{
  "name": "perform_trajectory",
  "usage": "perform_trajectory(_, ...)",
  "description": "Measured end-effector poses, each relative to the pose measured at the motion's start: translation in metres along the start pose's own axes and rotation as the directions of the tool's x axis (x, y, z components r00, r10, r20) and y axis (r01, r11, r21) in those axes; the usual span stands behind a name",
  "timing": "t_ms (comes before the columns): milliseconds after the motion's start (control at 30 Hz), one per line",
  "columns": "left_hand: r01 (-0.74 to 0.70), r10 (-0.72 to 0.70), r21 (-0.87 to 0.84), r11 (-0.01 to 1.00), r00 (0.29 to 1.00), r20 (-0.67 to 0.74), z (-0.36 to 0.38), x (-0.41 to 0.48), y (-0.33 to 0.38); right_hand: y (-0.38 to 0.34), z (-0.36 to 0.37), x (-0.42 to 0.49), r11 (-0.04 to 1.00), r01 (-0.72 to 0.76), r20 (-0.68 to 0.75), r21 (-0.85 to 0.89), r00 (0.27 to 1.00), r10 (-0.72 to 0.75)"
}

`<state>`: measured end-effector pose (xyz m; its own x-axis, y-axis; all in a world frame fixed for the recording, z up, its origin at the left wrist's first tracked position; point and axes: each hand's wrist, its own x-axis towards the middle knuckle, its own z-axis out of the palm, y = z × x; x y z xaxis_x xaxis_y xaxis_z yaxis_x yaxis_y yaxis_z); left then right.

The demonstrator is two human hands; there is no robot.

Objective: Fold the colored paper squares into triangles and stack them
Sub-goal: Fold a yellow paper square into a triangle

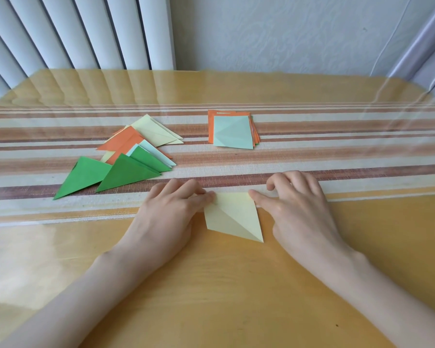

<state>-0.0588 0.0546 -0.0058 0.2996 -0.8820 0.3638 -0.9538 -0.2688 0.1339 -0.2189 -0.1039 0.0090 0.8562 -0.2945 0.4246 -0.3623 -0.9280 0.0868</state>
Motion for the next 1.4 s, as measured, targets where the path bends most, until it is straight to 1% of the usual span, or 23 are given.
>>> perform_trajectory(67, 0.015, -0.014, -0.054, 0.998, 1.0, 0.011, -0.002, 0.001, 0.002, -0.002, -0.005, 0.001, 0.998, -0.042, 0.002, 0.043, 0.999, 0.042)
perform_trajectory(100, 0.022, -0.021, -0.084, 0.996, 1.0, 0.015, -0.003, 0.001, 0.003, -0.004, -0.008, 0.0, 0.994, -0.057, 0.002, 0.095, 0.998, 0.057)
perform_trajectory(167, 0.042, -0.041, -0.13, 0.991, 0.999, 0.01, -0.005, 0.001, 0.007, -0.011, -0.013, -0.002, 0.957, -0.054, 0.021, 0.285, 0.999, 0.05)
perform_trajectory(233, 0.052, -0.054, -0.15, 0.987, 0.999, -0.004, -0.004, -0.001, 0.009, -0.017, -0.014, -0.006, 0.896, -0.044, 0.11, 0.441, 0.994, -0.005)
perform_trajectory(300, 0.064, -0.067, -0.176, 0.982, 0.998, -0.012, -0.001, 0.0, 0.008, -0.02, -0.011, -0.01, 0.882, -0.026, 0.177, 0.47, 0.982, -0.065)
perform_trajectory(333, 0.078, -0.083, -0.202, 0.976, 0.996, -0.016, 0.0, 0.002, 0.008, -0.021, -0.01, -0.01, 0.877, -0.041, 0.208, 0.479, 0.976, -0.068)
perform_trajectory(400, 0.124, -0.134, -0.265, 0.956, 0.991, -0.019, 0.002, 0.009, 0.006, -0.021, -0.007, -0.006, 0.838, -0.124, 0.266, 0.531, 0.964, -0.026)
perform_trajectory(467, 0.179, -0.192, -0.314, 0.932, 0.981, -0.009, 0.003, 0.016, 0.007, -0.022, -0.003, 0.0, 0.774, -0.215, 0.255, 0.596, 0.964, 0.071)
perform_trajectory(533, 0.205, -0.224, -0.335, 0.92, 0.974, -0.021, 0.006, 0.02, 0.007, -0.021, 0.005, 0.004, 0.755, -0.274, 0.185, 0.596, 0.962, 0.203)
perform_trajectory(600, 0.211, -0.231, -0.324, 0.922, 0.973, -0.024, 0.008, 0.021, 0.007, -0.019, 0.013, 0.003, 0.796, -0.303, 0.098, 0.524, 0.95, 0.296)
perform_trajectory(633, 0.21, -0.227, -0.308, 0.928, 0.974, -0.02, 0.009, 0.021, 0.007, -0.019, 0.016, 0.002, 0.814, -0.314, 0.074, 0.488, 0.944, 0.32)
perform_trajectory(733, 0.218, -0.225, -0.283, 0.934, 0.974, 0.009, 0.011, 0.02, 0.007, -0.02, 0.019, -0.001, 0.839, -0.331, 0.066, 0.433, 0.939, 0.336)
perform_trajectory(900, 0.253, -0.255, -0.312, 0.916, 0.966, 0.033, 0.011, 0.02, 0.008, -0.019, 0.018, -0.003, 0.787, -0.356, 0.168, 0.504, 0.934, 0.315)
perform_trajectory(1000, 0.248, -0.248, -0.398, 0.883, 0.967, 0.053, 0.008, 0.021, 0.011, -0.018, 0.017, -0.002, 0.794, -0.359, 0.19, 0.49, 0.933, 0.305)
perform_trajectory(1100, 0.237, -0.221, -0.55, 0.801, 0.97, 0.097, 0.004, 0.021, 0.017, -0.018, 0.013, 0.002, 0.759, -0.356, 0.192, 0.545, 0.934, 0.301)
perform_trajectory(1167, 0.261, -0.269, -0.657, 0.707, 0.959, 0.091, -0.001, 0.02, 0.021, -0.018, 0.009, 0.005, 0.68, -0.332, 0.158, 0.653, 0.939, 0.307)
perform_trajectory(1200, 0.276, -0.308, -0.71, 0.647, 0.947, 0.087, -0.005, 0.019, 0.024, -0.019, 0.006, 0.007, 0.596, -0.344, 0.178, 0.726, 0.93, 0.32)
perform_trajectory(1233, 0.278, -0.34, -0.767, 0.579, 0.937, 0.083, -0.009, 0.018, 0.026, -0.019, 0.002, 0.009, 0.466, -0.367, 0.23, 0.805, 0.917, 0.324)
perform_trajectory(1267, 0.272, -0.363, -0.819, 0.505, 0.928, 0.085, -0.013, 0.018, 0.028, -0.018, -0.004, 0.011, 0.308, -0.392, 0.3, 0.867, 0.904, 0.306)
perform_trajectory(1300, 0.269, -0.382, -0.859, 0.435, 0.919, 0.095, -0.016, 0.018, 0.029, -0.017, -0.008, 0.012, 0.159, -0.417, 0.365, 0.895, 0.889, 0.275)
perform_trajectory(1333, 0.265, -0.397, -0.889, 0.374, 0.912, 0.105, -0.019, 0.018, 0.029, -0.016, -0.014, 0.014, 0.057, -0.434, 0.408, 0.899, 0.878, 0.248)
perform_trajectory(1367, 0.259, -0.409, -0.91, 0.322, 0.905, 0.113, -0.023, 0.016, 0.028, -0.017, -0.019, 0.016, 0.016, -0.441, 0.427, 0.897, 0.876, 0.225)
perform_trajectory(1400, 0.256, -0.413, -0.923, 0.286, 0.902, 0.123, -0.027, 0.014, 0.028, -0.019, -0.023, 0.019, 0.005, -0.438, 0.428, 0.899, 0.88, 0.205)
